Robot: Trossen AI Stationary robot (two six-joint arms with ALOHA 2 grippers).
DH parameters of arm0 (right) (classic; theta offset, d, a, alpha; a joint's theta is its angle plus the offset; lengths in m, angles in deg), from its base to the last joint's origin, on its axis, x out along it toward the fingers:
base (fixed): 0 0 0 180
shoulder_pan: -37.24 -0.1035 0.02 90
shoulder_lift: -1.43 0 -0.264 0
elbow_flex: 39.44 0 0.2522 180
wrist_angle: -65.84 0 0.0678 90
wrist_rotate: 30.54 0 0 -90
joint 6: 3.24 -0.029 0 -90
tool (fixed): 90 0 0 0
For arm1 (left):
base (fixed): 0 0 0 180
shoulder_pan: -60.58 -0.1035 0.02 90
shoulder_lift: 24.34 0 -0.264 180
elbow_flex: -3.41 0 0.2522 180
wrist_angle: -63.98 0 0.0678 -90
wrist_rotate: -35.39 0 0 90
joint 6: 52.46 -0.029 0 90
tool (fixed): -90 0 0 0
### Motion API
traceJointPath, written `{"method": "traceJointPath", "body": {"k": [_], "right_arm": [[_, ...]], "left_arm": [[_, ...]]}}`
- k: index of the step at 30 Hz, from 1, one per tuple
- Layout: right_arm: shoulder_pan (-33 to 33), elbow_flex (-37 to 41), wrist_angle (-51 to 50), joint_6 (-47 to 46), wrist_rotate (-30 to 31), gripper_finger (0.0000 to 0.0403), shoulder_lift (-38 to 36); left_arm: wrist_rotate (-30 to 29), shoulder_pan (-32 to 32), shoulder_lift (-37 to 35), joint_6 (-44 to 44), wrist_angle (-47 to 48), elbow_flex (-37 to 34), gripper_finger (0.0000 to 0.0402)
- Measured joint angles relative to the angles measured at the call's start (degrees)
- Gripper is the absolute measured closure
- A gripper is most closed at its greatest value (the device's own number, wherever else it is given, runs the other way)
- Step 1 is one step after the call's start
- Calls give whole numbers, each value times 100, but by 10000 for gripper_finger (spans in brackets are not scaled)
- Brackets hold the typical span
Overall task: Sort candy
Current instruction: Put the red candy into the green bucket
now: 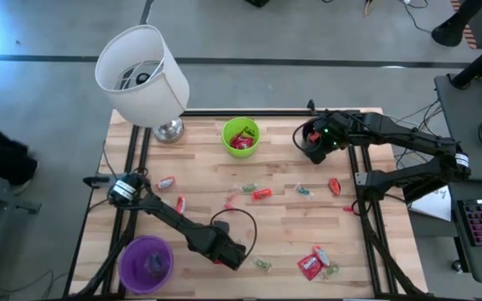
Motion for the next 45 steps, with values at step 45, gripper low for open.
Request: {"method": "traceJointPath", "body": {"k": [45], "right_arm": [[2,9,155,476,16,282,9]], "left_arm": [[-3060,-3721,-386,-5333,3767,3457,400]]}}
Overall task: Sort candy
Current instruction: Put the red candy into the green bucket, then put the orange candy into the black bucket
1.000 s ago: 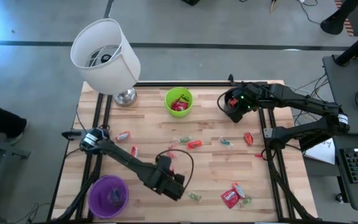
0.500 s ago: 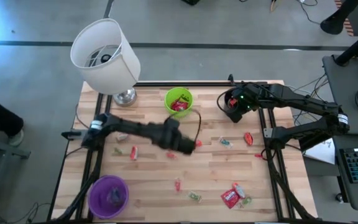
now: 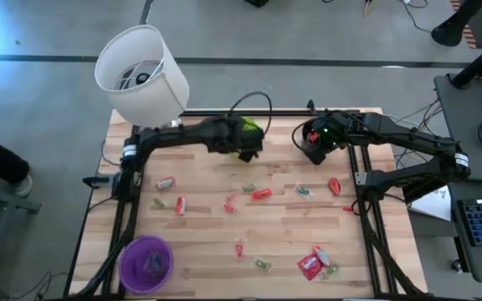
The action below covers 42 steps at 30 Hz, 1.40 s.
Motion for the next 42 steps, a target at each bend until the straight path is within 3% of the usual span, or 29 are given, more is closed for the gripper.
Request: {"method": "traceJointPath", "body": {"k": [15,27,35,38,42], "right_arm": [[0,0,20,-62,2,282,0],[0,0,17,-199,1,282,0],[0,0,17,-184,-8,282,0],[0,2,50,166,-338,282,0],[-2,7,411,853,-1322,282,2]], "left_arm": [[-17,-673,-4,-844,-1397,-173,386],[114,-856,2,-1399,-1385,-230,307],[675,-794,4,-1757,-1067,218,305],[861,-681,3,-2054,-796,466,309],[866,-480,4,-2298,-478,753,311]]}}
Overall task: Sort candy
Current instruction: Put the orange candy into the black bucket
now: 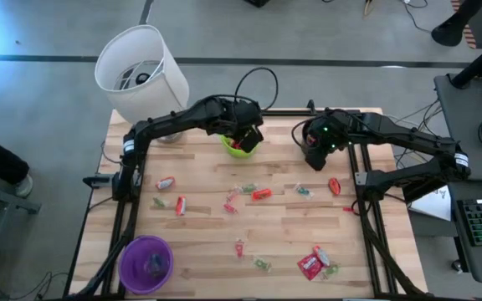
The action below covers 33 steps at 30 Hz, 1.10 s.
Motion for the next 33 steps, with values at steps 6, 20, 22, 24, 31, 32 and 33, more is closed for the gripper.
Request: {"method": "traceJointPath", "body": {"k": [6,20,22,24,31,32,33], "right_arm": [[0,54,703,691,-735,291,2],[-243,195,1437,1208,-826,320,1220],[-365,195,1647,1307,-1013,314,1437],[-534,195,1911,1334,-1371,311,1592],[-1036,195,2206,2091,-1684,310,1990],[-1070,195,2220,2086,-1683,310,2073],[-1096,195,2219,2086,-1682,310,2162]], "left_arm": [[-1,355,-2,-133,636,435,311],[-101,1037,-19,-670,896,612,311],[-114,1062,-34,-671,896,612,311],[-114,1081,-73,-701,896,612,311],[-52,1110,-304,-734,898,612,311],[-52,1108,-351,-734,896,612,311],[-55,1108,-380,-734,898,612,311]]}}
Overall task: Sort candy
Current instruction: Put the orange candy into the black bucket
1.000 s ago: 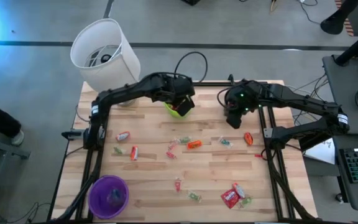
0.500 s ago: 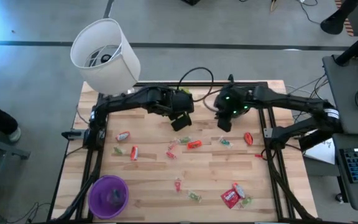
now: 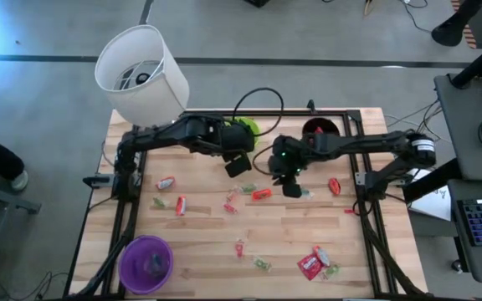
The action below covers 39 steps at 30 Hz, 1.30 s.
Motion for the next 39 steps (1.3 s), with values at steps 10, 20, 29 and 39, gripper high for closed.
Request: {"method": "traceJointPath", "body": {"k": [10,20,29,39], "right_arm": [[-154,-74,286,25,-402,310,753],[-214,-103,509,-156,-100,309,801],[-574,-103,490,-266,-110,309,801],[-360,-105,514,-503,-136,309,797]], "left_arm": [[0,-2,-149,46,0,-2,311],[7,13,-138,47,-2,-2,311],[51,33,-136,24,-1,-4,311],[52,35,-133,-20,-2,-4,311]]}}
